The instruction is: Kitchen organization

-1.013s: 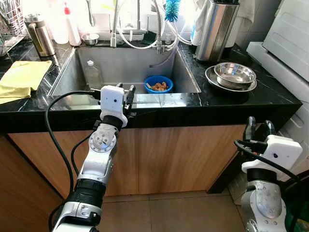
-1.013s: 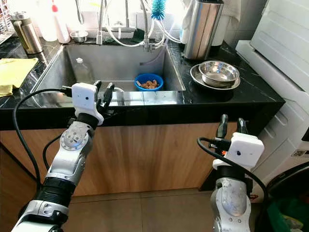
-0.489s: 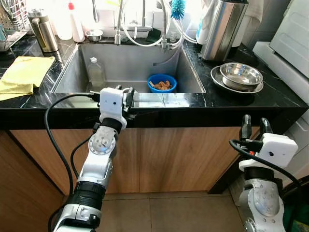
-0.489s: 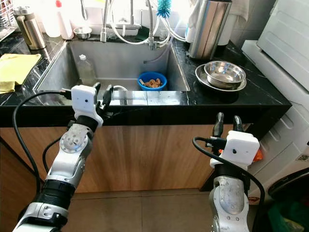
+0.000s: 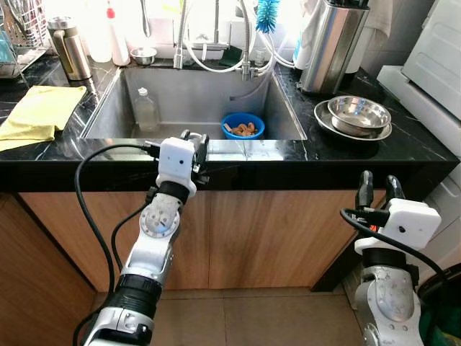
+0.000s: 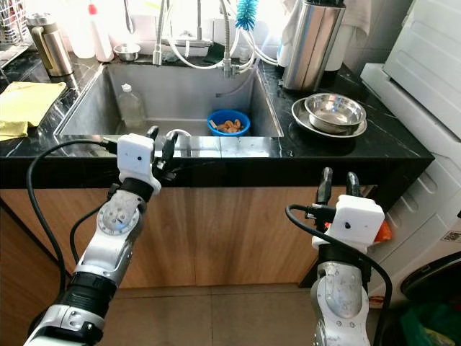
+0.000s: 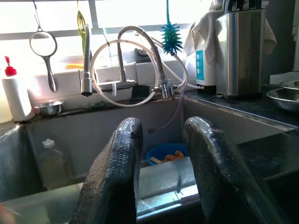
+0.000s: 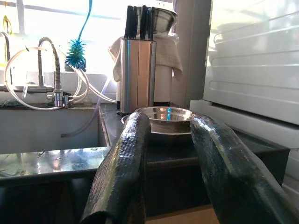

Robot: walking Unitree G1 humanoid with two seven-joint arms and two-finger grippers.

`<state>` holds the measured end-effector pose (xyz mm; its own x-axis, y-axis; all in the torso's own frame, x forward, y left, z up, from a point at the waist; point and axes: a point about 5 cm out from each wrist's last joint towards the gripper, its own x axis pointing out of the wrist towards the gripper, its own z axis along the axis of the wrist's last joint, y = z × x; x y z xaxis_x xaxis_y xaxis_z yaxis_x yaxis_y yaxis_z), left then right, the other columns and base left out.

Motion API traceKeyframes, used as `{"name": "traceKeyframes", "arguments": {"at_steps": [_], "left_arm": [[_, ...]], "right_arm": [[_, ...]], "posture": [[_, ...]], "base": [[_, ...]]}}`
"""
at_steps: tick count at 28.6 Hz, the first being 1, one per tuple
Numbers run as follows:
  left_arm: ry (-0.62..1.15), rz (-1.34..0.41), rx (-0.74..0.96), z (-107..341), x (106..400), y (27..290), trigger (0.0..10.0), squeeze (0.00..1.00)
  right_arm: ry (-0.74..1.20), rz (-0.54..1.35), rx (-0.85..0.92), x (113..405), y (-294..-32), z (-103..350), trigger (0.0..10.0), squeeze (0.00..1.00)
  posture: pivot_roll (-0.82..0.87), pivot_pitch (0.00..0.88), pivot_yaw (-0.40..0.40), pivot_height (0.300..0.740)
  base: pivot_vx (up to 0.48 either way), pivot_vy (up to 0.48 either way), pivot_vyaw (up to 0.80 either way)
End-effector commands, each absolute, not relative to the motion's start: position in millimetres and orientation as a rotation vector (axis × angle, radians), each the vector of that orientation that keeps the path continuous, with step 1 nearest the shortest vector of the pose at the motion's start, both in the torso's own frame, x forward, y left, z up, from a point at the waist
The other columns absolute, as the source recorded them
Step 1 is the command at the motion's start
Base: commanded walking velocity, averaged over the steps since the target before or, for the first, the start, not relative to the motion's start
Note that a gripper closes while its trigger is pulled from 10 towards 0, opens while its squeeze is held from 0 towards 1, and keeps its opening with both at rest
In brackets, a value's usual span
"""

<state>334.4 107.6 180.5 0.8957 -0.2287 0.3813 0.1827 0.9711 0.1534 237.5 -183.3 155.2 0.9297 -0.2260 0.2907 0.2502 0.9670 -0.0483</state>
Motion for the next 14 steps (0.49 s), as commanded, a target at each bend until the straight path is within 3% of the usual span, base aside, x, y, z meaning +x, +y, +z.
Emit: {"name": "traceKeyframes", "arguments": {"at_steps": [1,4,14], "left_arm": [[-0.397,-0.212,0.116,174.4,333.1,107.0,10.0,0.00],[-0.402,-0.211,0.120,175.1,334.0,107.2,10.0,0.00],[-0.407,-0.204,0.127,178.4,336.6,108.5,10.0,0.00]], "right_arm": [[-0.271,-0.247,-0.088,236.9,-183.8,150.2,10.0,0.00],[-0.274,-0.251,-0.098,237.5,-184.7,150.8,10.0,0.00],[-0.277,-0.241,-0.097,238.3,-180.0,150.6,10.0,0.00]], "posture": [[0.08,0.000,-0.059,0.740],[0.08,0.000,-0.058,0.740],[0.08,0.022,-0.059,0.740]], "base": [[0.000,0.000,0.00],[0.000,0.000,0.00],[0.270,0.000,0.00]]}}
